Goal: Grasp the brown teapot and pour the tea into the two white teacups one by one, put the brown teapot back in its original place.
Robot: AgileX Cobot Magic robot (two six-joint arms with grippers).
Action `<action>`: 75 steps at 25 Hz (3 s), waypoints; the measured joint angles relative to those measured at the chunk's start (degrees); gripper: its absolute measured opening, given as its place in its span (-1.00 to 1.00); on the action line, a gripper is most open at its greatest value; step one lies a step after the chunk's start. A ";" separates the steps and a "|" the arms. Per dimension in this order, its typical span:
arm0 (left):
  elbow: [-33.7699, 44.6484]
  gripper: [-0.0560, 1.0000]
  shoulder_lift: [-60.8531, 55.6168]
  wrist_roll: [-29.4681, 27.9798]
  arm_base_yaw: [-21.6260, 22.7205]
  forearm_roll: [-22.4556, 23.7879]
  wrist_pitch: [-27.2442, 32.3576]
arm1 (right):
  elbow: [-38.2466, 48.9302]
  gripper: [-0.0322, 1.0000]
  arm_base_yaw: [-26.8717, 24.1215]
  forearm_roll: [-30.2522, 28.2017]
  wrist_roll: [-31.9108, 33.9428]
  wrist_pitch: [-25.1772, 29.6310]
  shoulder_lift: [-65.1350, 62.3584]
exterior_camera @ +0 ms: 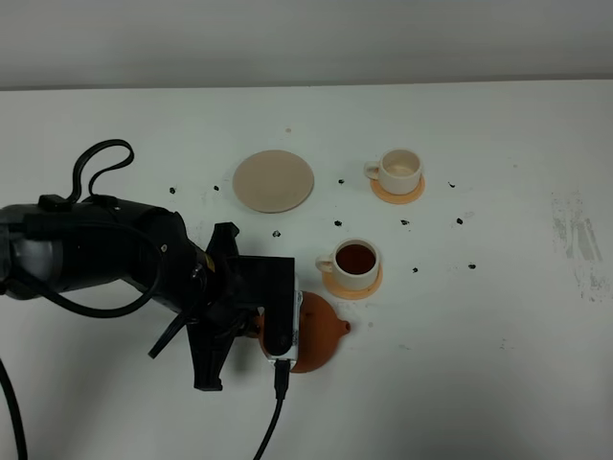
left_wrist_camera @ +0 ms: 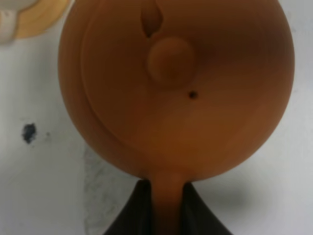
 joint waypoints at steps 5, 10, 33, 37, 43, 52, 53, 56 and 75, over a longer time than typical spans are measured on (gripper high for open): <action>0.06 -0.66 -0.33 0.00 0.00 -0.20 0.06 | 0.00 -0.07 0.00 0.00 0.00 0.00 0.00; 0.06 -0.66 -4.60 1.87 0.00 -0.10 -0.87 | 0.00 -0.07 0.00 0.00 0.00 0.00 0.00; -49.48 -0.66 22.04 2.84 9.03 11.43 3.68 | 0.00 -0.07 0.00 0.03 0.00 0.00 0.00; -56.53 -0.66 27.83 2.77 9.15 13.28 3.94 | 0.00 -0.07 0.00 0.03 0.00 0.00 0.00; -59.34 -0.66 31.54 2.81 8.87 19.32 3.73 | 0.00 -0.07 0.00 0.03 0.00 0.00 0.00; -59.50 -0.66 31.90 2.88 6.38 22.15 -0.68 | 0.00 -0.07 0.00 0.03 0.00 0.00 0.00; -59.50 -0.66 31.90 2.93 6.20 22.57 -0.72 | 0.00 -0.07 0.00 0.03 0.00 0.00 0.00; -59.50 -0.66 31.90 2.95 5.73 24.94 -1.13 | 0.00 -0.07 0.00 0.03 0.00 0.00 0.00; -59.50 -0.66 33.20 3.00 3.71 31.72 -3.63 | 0.00 -0.07 0.00 0.03 0.00 0.00 0.00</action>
